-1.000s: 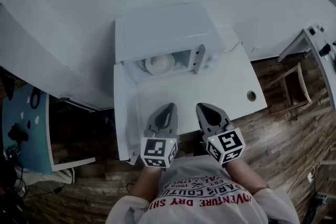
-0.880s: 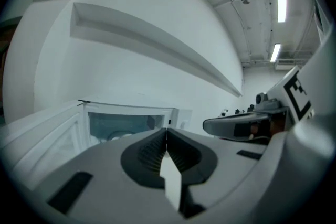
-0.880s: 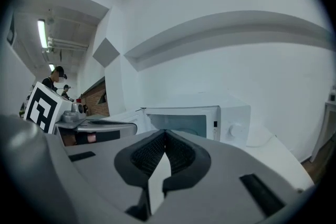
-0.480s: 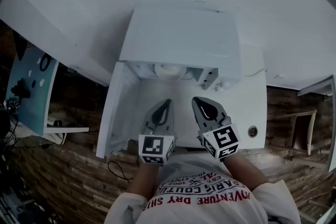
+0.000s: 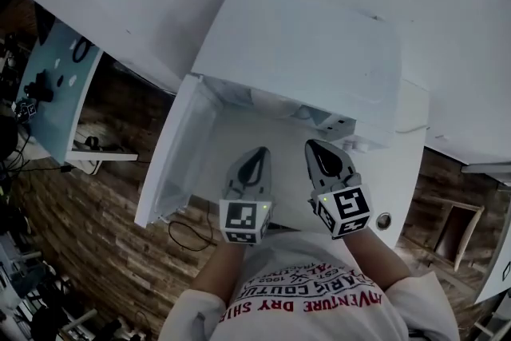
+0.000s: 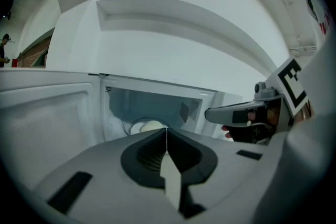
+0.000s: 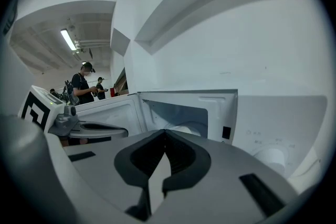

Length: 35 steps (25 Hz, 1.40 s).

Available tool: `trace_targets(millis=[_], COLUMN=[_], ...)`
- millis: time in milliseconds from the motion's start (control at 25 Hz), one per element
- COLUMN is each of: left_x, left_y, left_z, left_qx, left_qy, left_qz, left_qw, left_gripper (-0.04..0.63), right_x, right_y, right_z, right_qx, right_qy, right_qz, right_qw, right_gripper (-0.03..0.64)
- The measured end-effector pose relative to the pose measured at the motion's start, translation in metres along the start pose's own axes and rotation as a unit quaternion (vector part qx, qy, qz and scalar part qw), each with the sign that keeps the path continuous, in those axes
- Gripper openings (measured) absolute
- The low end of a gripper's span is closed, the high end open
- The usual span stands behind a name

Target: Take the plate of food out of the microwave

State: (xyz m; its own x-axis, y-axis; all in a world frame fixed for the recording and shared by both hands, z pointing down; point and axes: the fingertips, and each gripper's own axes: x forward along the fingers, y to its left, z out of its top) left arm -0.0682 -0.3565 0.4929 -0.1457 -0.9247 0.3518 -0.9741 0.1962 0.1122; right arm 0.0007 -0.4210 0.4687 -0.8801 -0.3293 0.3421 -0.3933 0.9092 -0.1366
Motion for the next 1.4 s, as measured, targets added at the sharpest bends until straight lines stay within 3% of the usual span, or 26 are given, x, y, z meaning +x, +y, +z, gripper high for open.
trace_targets(millis=[160, 280, 520, 640, 800, 1160, 1240, 1320, 1400], left_x=[0.014, 0.030, 0.070, 0.088, 0.110, 0.134, 0.136, 0.138, 0.137], left_y=[0.015, 0.026, 0.046, 0.052, 0.061, 0.070, 0.067, 0.064, 0.063], left_z=[-0.008, -0.021, -0.049, -0.058, -0.061, -0.067, -0.071, -0.073, -0.073], left_qx=[-0.053, -0.108, -0.225, -0.290, -0.390, -0.526, -0.536, -0.540, -0.553], left_qy=[-0.026, -0.016, 0.039, 0.053, 0.057, 0.070, 0.078, 0.084, 0.084], left_qz=[-0.005, -0.023, -0.054, -0.060, -0.058, -0.053, -0.057, -0.062, -0.064], left_qw=[0.9982, 0.9937, 0.9720, 0.9538, 0.9171, 0.8461, 0.8389, 0.8353, 0.8266], left_gripper=[0.008, 0.011, 0.114, 0.134, 0.156, 0.145, 0.066, 0.054, 0.050], right_x=[0.017, 0.025, 0.037, 0.040, 0.045, 0.048, 0.047, 0.046, 0.046], right_y=[-0.003, -0.005, 0.000, -0.003, -0.013, -0.023, -0.024, -0.025, -0.024], right_z=[-0.012, -0.022, -0.035, -0.042, -0.045, -0.049, -0.052, -0.055, -0.057], right_qx=[0.007, 0.010, 0.008, 0.006, 0.008, 0.014, 0.017, 0.019, 0.020], right_qy=[0.018, 0.035, 0.051, 0.058, 0.064, 0.072, 0.077, 0.081, 0.084], right_qz=[-0.009, -0.022, -0.032, -0.040, -0.049, -0.052, -0.053, -0.053, -0.053], right_qw=[1.000, 0.999, 0.998, 0.997, 0.997, 0.996, 0.996, 0.995, 0.995], right_gripper=[0.010, 0.009, 0.010, 0.010, 0.010, 0.010, 0.010, 0.011, 0.010])
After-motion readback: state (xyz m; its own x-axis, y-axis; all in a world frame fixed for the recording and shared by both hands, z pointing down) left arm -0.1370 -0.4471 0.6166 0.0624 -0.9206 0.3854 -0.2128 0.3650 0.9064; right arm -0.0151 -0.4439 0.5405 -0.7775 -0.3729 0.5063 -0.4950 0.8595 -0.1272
